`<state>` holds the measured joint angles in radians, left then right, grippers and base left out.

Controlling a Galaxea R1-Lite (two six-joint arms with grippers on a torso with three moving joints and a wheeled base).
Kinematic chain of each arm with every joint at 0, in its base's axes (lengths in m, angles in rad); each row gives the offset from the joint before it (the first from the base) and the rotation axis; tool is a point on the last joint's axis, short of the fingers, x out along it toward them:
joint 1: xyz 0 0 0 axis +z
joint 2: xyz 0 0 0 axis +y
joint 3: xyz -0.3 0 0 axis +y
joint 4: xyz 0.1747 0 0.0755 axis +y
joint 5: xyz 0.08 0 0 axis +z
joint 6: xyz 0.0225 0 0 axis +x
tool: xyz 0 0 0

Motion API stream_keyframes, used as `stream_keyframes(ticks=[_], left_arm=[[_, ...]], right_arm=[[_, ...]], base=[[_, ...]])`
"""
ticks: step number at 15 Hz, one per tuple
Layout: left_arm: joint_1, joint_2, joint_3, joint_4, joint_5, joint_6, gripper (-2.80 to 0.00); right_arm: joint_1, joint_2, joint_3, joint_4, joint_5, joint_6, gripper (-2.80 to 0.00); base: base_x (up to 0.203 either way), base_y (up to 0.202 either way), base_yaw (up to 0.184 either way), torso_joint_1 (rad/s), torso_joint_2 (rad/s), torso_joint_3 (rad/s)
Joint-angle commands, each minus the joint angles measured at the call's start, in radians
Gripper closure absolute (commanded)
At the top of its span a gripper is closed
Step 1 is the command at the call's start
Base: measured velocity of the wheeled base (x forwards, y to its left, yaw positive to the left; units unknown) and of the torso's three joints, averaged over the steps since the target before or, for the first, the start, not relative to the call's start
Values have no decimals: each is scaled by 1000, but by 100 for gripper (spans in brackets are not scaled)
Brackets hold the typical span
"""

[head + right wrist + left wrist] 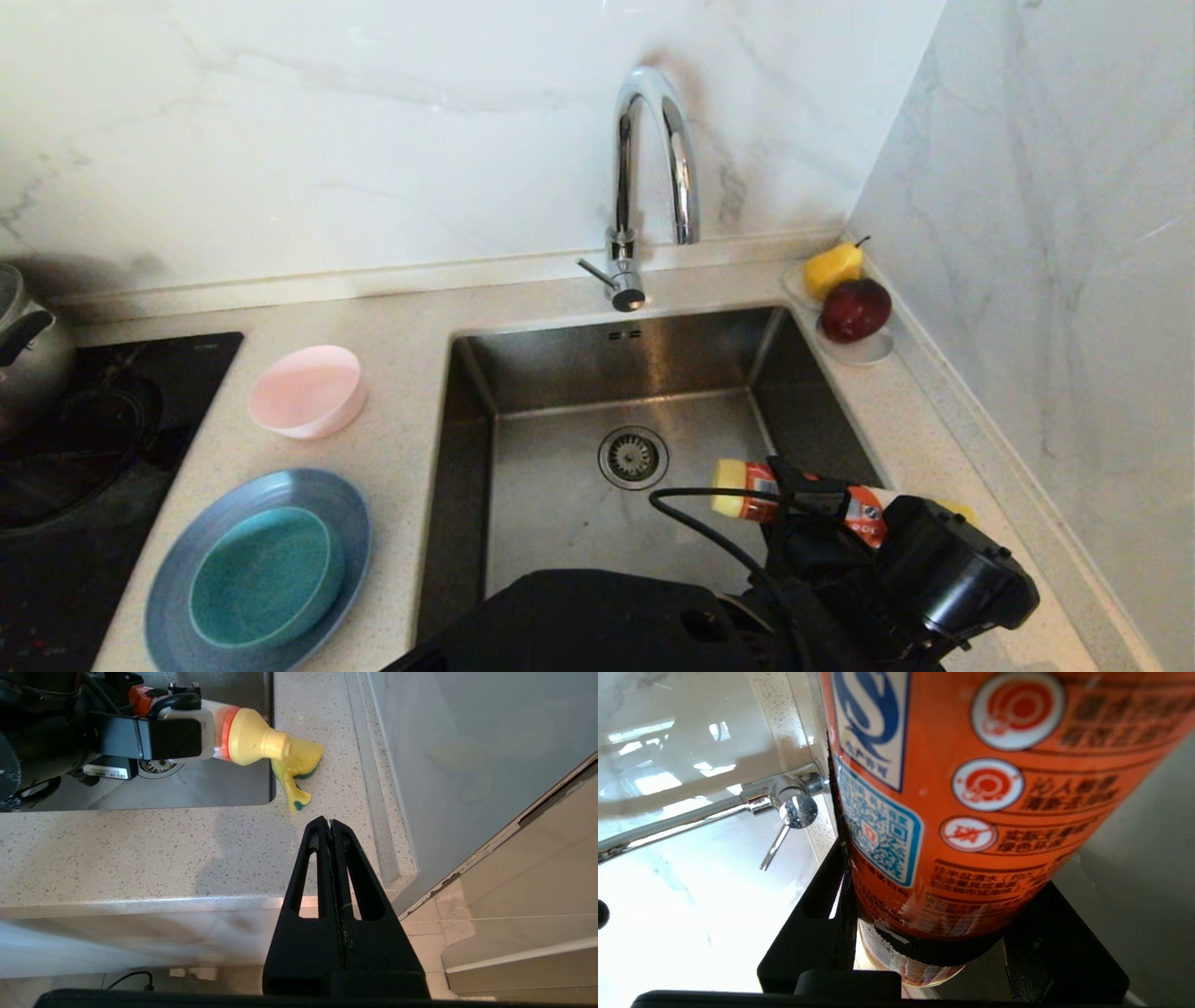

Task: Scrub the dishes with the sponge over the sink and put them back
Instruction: Squeeze it onto the sponge

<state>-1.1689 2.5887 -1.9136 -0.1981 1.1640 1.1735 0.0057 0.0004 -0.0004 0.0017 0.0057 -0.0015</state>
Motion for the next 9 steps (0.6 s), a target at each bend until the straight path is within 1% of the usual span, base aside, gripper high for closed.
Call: stream_keyframes(ticks=[1, 9], left_arm=[[5, 10, -7, -1, 7, 12, 0], [26, 32, -18, -9, 19, 12, 0]], right_arm=[[0, 0, 0, -1, 0, 0, 0], [0, 0, -1, 0, 0, 0, 0]], base=[[0, 0, 0, 0, 0, 0], [0, 0, 0, 0, 0, 0]])
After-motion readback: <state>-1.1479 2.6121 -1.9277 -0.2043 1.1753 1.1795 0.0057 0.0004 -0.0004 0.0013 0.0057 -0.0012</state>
